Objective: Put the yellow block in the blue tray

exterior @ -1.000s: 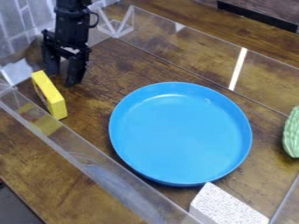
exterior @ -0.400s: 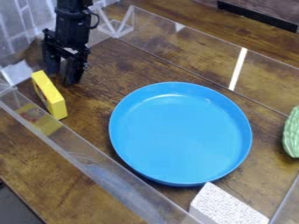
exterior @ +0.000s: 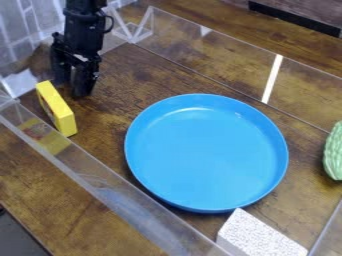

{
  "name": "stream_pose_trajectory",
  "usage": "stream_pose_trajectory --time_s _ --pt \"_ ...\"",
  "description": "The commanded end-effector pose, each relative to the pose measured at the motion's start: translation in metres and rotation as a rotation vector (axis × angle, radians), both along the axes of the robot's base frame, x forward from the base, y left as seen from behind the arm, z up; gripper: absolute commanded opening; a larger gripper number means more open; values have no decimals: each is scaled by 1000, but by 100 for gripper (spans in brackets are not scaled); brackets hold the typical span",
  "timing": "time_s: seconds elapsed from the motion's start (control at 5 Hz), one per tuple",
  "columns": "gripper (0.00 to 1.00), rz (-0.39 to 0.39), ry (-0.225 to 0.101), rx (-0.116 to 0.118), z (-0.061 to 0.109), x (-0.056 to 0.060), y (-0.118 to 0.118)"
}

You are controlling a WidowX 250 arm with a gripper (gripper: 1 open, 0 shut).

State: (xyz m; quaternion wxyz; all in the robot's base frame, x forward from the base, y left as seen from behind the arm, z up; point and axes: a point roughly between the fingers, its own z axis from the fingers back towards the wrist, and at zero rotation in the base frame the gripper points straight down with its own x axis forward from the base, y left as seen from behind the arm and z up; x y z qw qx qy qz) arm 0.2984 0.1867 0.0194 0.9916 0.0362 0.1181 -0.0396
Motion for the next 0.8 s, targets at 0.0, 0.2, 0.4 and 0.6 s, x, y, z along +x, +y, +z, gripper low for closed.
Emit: stream_pose_trajectory --time_s 0.0,0.2,0.4,0.6 --pt "100 -77 -58 32 21 10 3" --pt "100 -136 -58 31 21 12 3" --pt "100 -137 -57 30 20 7 5" --pt "100 -137 -55 29 20 3 6"
